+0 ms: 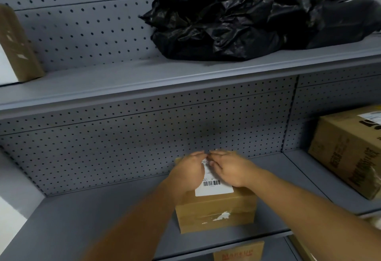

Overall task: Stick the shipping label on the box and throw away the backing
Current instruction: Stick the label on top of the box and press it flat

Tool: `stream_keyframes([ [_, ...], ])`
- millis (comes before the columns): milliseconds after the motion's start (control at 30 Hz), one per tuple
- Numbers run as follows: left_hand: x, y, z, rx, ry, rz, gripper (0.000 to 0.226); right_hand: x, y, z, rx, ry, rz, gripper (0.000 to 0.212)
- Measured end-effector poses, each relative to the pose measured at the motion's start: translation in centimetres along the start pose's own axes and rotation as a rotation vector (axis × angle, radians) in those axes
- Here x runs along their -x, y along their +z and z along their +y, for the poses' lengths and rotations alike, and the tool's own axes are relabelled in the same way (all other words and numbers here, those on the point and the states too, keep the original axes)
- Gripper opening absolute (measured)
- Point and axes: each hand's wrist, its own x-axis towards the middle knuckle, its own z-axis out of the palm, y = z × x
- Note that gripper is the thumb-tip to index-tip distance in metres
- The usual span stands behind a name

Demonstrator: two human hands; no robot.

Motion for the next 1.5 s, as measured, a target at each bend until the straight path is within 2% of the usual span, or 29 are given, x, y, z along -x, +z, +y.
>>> stream_keyframes([
  [133,0.0,0.6,-0.3,-0.028,-0.005,0.019,0.051,0.2,0.0,0.9,-0.026,-0.002,-0.039,0.059],
  [400,0.8,-0.5,-1.9,-0.154,-0.100,0.050,0.052,1.3,-0.1,3.1,0.009,0.097,0.037,0.058],
  [600,1.2,-1.0,-2.2,-0.145,-0.145,0.039,0.051,1.5,-0.3,3.1,0.047,0.127,0.043,0.059],
  [733,1.4,-0.2,-1.1,-0.054,-0.084,0.071,0.044,1.9,-0.1,2.0,-0.011,0.035,0.083,0.053],
  [867,2.4,0.7,0.0,0.048,-0.011,0.017,0.041,2.2,0.9,1.2,-0.065,-0.086,0.031,0.049],
  [1200,4.1,-0.5,-1.7,-0.139,-0.073,0.079,0.044,3.8,0.1,3.4,-0.046,-0.009,0.060,0.049],
  [1367,4.5,-0.6,-1.1,-0.139,-0.080,0.100,0.042,3.8,0.1,2.9,-0.041,0.006,0.093,0.046],
  [1500,4.6,0.2,0.7,-0.047,-0.023,0.092,0.038,3.9,0.0,0.7,-0.055,-0.102,0.092,0.039],
])
